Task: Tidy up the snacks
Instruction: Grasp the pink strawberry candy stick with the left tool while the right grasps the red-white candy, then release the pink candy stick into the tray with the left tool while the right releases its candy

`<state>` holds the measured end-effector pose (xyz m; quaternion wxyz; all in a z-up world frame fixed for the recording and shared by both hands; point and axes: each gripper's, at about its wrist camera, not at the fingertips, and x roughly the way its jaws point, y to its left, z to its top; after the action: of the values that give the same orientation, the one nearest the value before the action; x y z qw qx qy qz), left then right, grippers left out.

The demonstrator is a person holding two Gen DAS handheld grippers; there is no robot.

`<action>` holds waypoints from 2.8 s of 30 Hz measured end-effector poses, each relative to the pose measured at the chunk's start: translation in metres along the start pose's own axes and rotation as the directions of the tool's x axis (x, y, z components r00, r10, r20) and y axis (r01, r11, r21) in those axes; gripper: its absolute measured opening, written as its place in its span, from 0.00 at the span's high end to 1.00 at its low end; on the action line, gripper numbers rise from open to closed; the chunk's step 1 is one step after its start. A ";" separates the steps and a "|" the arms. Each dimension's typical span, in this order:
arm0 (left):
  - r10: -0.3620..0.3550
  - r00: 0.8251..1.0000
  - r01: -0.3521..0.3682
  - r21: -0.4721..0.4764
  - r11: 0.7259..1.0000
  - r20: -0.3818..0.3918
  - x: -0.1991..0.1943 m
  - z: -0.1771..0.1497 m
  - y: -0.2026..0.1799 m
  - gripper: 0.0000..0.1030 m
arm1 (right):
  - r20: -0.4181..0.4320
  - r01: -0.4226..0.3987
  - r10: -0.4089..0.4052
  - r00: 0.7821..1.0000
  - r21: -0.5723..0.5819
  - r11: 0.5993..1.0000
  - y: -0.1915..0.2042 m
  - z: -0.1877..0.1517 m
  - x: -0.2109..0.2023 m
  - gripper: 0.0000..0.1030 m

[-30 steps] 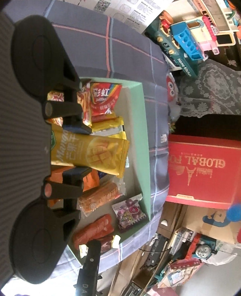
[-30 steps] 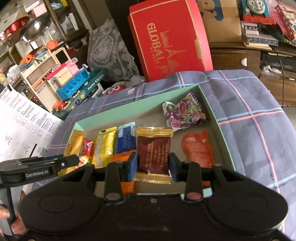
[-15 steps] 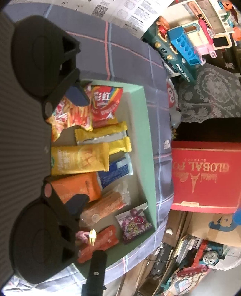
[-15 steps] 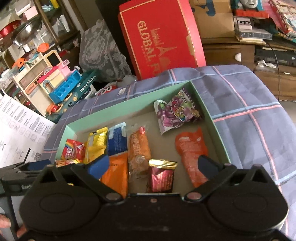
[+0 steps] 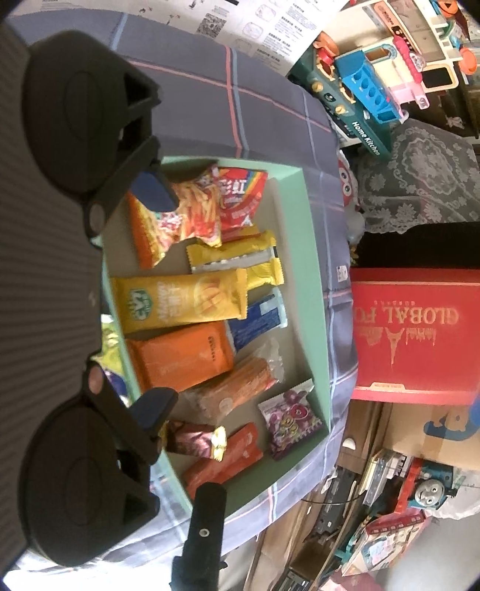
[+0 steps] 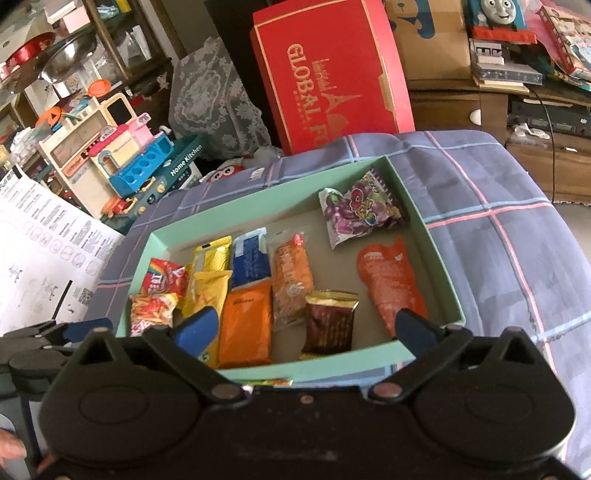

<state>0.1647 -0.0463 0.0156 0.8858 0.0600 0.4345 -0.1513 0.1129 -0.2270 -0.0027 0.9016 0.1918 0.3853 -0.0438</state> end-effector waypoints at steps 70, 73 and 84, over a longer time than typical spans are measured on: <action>0.034 0.989 -0.044 -0.068 0.997 -0.141 0.012 -0.106 0.024 0.71 | -0.170 -0.055 0.023 0.985 -0.183 0.982 0.025 -0.129 0.011 0.66; 0.017 0.991 -0.027 -0.074 0.997 -0.130 0.002 -0.104 0.025 0.71 | -0.162 -0.055 0.031 0.986 -0.145 0.988 0.018 -0.125 0.007 0.66; -0.072 0.997 0.072 -0.023 0.997 0.005 -0.030 -0.043 -0.004 0.71 | -0.032 -0.048 0.047 0.998 -0.026 0.999 -0.008 -0.063 -0.020 0.66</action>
<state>0.1139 -0.0331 0.0130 0.8814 0.0337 0.4362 -0.1781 0.0546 -0.2123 -0.0303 0.8988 0.1893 0.3952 -0.0143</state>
